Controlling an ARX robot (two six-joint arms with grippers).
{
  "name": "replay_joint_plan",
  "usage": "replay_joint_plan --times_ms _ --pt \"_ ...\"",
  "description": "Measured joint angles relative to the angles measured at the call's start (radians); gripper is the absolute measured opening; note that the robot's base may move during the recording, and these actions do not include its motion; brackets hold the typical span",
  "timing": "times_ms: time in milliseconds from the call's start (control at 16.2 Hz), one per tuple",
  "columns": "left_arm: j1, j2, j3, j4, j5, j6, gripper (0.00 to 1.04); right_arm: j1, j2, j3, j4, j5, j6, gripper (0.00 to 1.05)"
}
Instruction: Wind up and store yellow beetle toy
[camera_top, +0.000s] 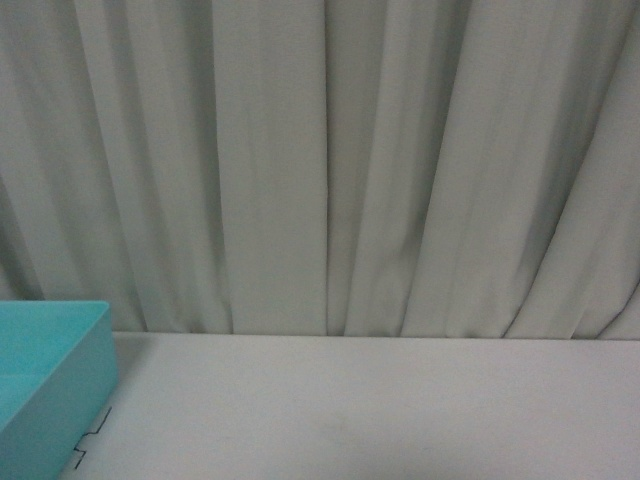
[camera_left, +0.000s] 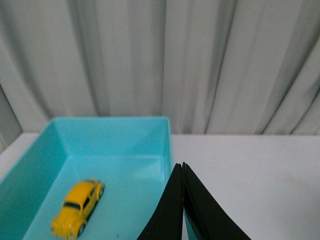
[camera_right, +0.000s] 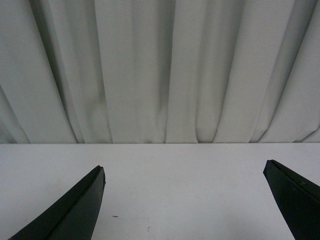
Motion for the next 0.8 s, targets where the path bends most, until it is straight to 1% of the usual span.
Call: replay_joint_plan --times_ms 62,124,186,309,371,804 --pt "0.0 -0.099 -0.002 -0.092 0.001 0.0 0.02 0.0 0.0 0.0 0.0 0.0 0.0 0.98" --pt "0.0 -0.116 0.002 -0.069 0.0 0.0 0.02 0.0 0.0 0.0 0.0 0.0 0.0 0.98" --pt "0.0 -0.115 -0.003 -0.094 0.003 0.0 0.02 0.0 0.0 0.0 0.001 0.0 0.0 0.98" --pt "0.0 -0.114 -0.003 -0.087 0.0 0.0 0.02 0.0 0.0 0.0 0.0 0.0 0.0 0.98" --pt "0.0 -0.115 -0.002 -0.087 0.0 -0.001 0.08 0.0 0.0 0.0 0.0 0.0 0.0 0.98" --pt "0.0 -0.114 -0.003 -0.087 0.0 -0.001 0.91 0.0 0.0 0.0 0.001 0.0 0.0 0.98"
